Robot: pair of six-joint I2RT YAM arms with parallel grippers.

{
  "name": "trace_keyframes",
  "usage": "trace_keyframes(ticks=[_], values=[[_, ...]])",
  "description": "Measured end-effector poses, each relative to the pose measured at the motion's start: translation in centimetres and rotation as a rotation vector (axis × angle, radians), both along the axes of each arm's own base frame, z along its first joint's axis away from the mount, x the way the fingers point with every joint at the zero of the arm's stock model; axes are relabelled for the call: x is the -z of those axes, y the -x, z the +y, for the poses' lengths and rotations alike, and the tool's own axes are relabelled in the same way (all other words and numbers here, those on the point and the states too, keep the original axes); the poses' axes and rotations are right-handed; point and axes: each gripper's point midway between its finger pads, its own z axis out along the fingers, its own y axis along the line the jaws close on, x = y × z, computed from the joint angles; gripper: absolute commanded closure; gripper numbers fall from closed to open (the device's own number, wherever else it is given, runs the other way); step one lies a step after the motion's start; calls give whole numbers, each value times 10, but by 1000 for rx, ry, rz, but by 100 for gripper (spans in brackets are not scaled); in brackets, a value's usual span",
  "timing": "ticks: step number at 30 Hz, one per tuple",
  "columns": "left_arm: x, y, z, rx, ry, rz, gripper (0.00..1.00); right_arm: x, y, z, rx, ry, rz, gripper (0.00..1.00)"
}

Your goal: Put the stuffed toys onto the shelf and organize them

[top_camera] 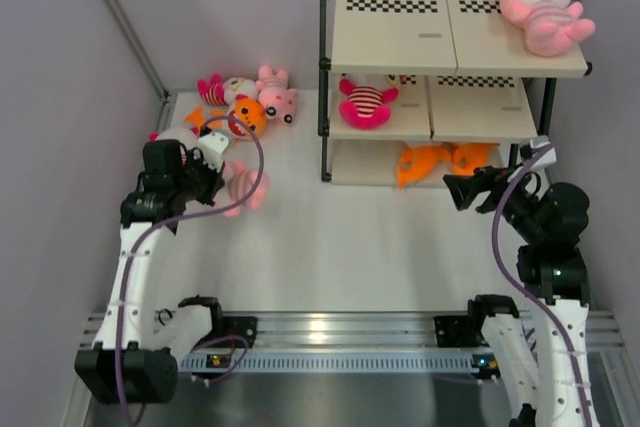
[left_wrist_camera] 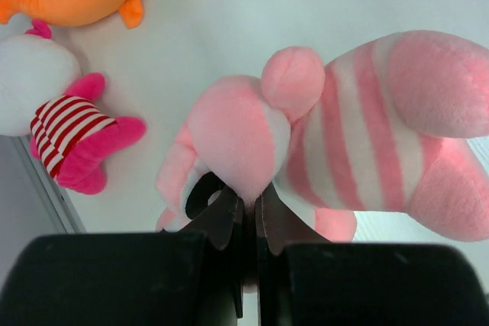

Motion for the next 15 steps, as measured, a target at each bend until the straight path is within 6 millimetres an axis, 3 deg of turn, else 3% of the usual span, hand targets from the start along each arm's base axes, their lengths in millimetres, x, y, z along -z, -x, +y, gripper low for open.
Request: trace_keyframes(ticks=[4, 8, 10, 13, 15], values=[[-12, 42, -9, 69, 4, -35, 100, -17, 4, 26, -105, 3, 10, 20], [-11, 67, -20, 136, 32, -6, 100, -29, 14, 75, -261, 20, 26, 19], [-8, 74, -24, 157, 45, 18, 100, -32, 18, 109, -334, 60, 43, 17], [-3, 78, -26, 172, 48, 47, 100, -31, 37, 184, -500, 149, 42, 16], [-4, 80, -26, 177, 47, 47, 100, -24, 53, 225, -594, 200, 43, 16]])
